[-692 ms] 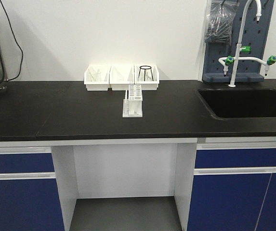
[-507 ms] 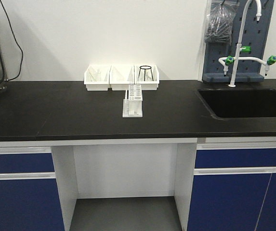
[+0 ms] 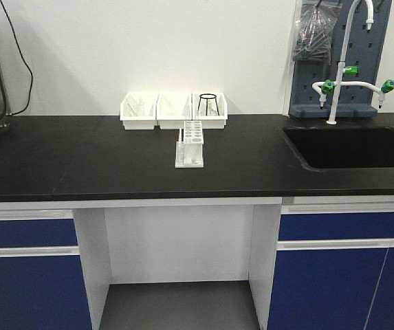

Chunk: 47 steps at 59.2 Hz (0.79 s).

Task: Flip and reinsert test tube from rack
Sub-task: 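Drive the base toward the white test-tube rack on the bench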

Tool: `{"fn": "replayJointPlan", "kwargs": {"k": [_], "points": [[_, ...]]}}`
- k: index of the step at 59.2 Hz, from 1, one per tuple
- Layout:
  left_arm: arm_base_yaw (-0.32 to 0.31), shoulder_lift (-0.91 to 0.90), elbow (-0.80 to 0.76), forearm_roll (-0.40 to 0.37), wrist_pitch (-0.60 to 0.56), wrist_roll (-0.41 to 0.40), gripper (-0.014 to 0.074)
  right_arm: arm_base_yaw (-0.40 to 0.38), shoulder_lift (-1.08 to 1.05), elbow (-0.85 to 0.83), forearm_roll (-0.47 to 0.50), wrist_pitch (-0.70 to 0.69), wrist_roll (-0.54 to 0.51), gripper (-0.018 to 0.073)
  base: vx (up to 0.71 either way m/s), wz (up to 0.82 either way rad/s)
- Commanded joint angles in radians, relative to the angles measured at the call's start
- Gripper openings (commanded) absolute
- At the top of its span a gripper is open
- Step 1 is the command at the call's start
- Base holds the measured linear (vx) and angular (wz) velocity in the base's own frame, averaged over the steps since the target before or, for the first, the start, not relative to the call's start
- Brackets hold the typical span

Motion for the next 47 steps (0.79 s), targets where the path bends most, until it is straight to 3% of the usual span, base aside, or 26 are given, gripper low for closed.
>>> {"fn": "replayJointPlan", "kwargs": {"k": [1,22,47], "points": [[0.0,-0.008,-0.006,0.0,-0.081,-0.002,-0.0006,-0.005,-0.011,0.003,-0.006,-0.077,-0.005,-0.0011,0.02,-0.01],[0.0,-0.008,-0.006,0.0,-0.081,-0.002,-0.0006,-0.005,-0.011,0.003,-0.006,-0.077,-0.005,-0.0011,0.11,-0.02],[0.0,-0.008,-0.006,0.0,-0.081,-0.002,-0.0006,-0.005,-0.011,0.003,-0.006,-0.077,-0.005,-0.0011,0.36,-0.02]]}}
